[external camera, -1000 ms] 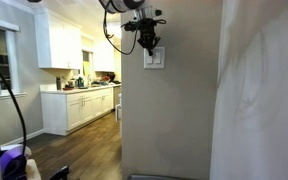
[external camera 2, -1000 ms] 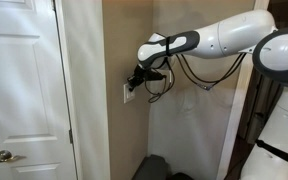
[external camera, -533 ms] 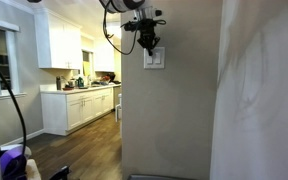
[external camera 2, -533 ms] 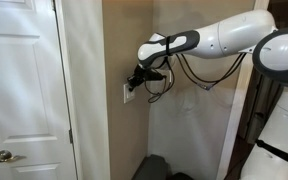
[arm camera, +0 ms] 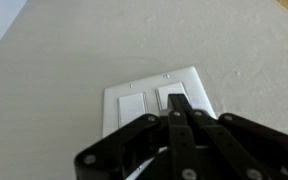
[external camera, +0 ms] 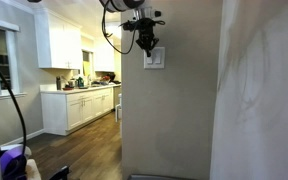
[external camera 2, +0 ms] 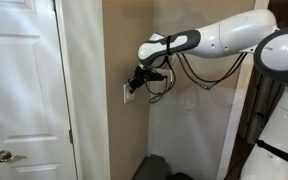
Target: Flip the left light switch on the wall
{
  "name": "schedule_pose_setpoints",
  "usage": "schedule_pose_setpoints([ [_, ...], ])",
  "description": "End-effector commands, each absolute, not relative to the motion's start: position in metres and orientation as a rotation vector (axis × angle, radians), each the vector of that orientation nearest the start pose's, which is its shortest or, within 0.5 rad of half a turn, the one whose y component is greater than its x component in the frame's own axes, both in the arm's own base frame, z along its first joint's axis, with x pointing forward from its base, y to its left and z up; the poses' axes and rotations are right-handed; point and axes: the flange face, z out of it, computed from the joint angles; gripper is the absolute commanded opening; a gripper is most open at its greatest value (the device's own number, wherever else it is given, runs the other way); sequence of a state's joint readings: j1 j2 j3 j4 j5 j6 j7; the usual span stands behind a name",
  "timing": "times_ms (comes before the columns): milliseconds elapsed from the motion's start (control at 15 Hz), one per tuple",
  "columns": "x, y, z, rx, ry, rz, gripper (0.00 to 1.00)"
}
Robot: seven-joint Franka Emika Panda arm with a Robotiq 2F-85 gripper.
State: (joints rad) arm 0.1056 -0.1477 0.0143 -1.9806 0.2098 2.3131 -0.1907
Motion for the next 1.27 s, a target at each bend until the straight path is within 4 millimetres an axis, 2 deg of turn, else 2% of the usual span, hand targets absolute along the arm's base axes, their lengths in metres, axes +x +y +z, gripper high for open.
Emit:
schedule_pose_setpoints([
  [0,0.538,0.068,0.581,-2.901,-0.327,-0.659,0.0],
  [533,0.533,0.064,0.571,-2.911,-0.322,-0.572,0.0],
  [600,0.533,0.064,0.57,-2.908,-0.318,-0.566,0.26],
  [667,0.533,0.064,0.569,-2.907,-0.318,-0.561,0.28],
  [733,0.543,0.068,0.569,-2.902,-0.305,-0.578,0.07],
  [933,0.543,0.068,0.568,-2.903,-0.305,-0.574,0.26],
  [1200,0.543,0.068,0.568,-2.903,-0.305,-0.573,0.28],
])
